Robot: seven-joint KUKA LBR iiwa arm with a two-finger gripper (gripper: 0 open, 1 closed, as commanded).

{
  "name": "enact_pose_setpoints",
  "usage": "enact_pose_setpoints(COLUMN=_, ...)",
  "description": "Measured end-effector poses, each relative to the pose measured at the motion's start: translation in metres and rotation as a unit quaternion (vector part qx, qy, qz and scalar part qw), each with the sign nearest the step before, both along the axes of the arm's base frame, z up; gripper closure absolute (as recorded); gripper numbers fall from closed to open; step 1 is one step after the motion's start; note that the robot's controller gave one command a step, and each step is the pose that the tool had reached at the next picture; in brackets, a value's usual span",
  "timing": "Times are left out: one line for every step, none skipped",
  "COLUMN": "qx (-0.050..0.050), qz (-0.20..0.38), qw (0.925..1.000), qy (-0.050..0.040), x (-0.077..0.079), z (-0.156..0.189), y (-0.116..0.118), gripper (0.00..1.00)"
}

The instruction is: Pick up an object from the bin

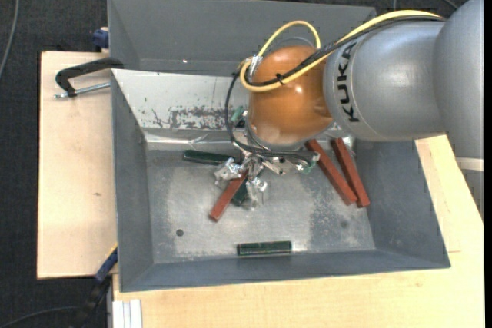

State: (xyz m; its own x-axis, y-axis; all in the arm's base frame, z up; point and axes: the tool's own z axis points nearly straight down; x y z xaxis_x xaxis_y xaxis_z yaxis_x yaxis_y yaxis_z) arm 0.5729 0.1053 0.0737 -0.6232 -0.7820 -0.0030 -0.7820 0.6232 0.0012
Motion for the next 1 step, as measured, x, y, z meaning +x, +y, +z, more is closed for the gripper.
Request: enact_pose_setpoints(qx=0.000, qz=0.000, qw=1.0000, qy=0.0026, x=-0.0015, z=0.0111, y=0.0003, gripper=1.00)
